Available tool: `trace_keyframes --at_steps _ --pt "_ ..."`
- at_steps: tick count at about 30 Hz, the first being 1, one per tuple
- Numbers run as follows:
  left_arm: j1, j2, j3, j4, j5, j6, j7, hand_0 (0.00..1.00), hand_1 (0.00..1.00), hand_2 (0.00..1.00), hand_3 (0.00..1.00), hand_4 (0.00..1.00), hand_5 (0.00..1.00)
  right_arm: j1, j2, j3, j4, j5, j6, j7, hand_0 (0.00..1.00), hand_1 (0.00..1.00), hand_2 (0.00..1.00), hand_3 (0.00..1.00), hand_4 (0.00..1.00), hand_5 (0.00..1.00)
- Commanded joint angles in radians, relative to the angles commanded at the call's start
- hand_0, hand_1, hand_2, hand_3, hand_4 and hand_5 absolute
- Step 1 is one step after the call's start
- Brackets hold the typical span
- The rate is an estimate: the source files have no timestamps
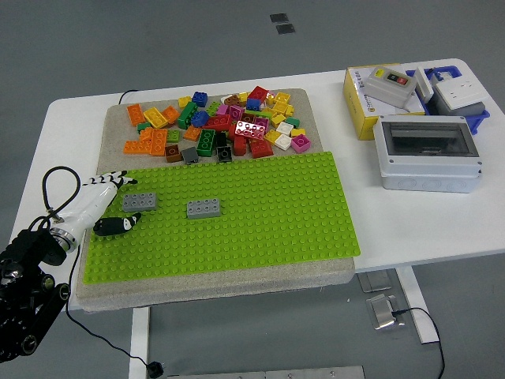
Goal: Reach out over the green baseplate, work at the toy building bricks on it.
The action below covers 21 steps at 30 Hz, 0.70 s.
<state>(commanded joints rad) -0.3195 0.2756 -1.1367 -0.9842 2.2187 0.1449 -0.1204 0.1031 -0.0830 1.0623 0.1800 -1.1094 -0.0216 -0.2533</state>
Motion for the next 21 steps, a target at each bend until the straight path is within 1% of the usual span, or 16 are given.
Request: trace_keyframes --at_steps 4,5,10,11,21 --pt "0.0 -0.001 0.0 0.002 -0.004 0.0 -0.001 0.998 0.998 0.998 0.842 0.701 0.291 0.0 0.0 0.001 0.0 -0.001 0.0 0.0 0.648 0.64 0.673 0.585 0.369 0.814" --pt "0.0 -0.001 0.0 0.003 -0.006 0.0 -0.002 0.998 0.998 0.998 0.779 0.689 0.285 0.0 0.0 0.001 0.0 -0.001 0.0 0.0 0.648 0.64 0.673 0.586 0.369 0.814" --pt "-0.001 -0.001 0.0 0.009 -0.012 0.002 -0.005 0.998 0.998 0.998 0.779 0.689 0.285 0.001 0.0 0.001 0.0 0.0 0.0 0.0 0.648 0.64 0.673 0.586 0.369 0.814" --pt "-0.002 -0.002 0.0 0.01 -0.013 0.002 -0.006 0.998 0.998 0.998 0.743 0.68 0.284 0.001 0.0 0.001 0.0 0.0 0.0 0.0 0.648 0.64 0.673 0.585 0.37 0.815" --pt "-0.006 -0.008 -0.002 0.023 -0.021 0.006 -0.011 0.998 0.998 0.998 0.736 0.672 0.281 0.001 0.001 0.002 0.0 0.001 0.0 0.0 0.648 0.64 0.673 0.585 0.37 0.814"
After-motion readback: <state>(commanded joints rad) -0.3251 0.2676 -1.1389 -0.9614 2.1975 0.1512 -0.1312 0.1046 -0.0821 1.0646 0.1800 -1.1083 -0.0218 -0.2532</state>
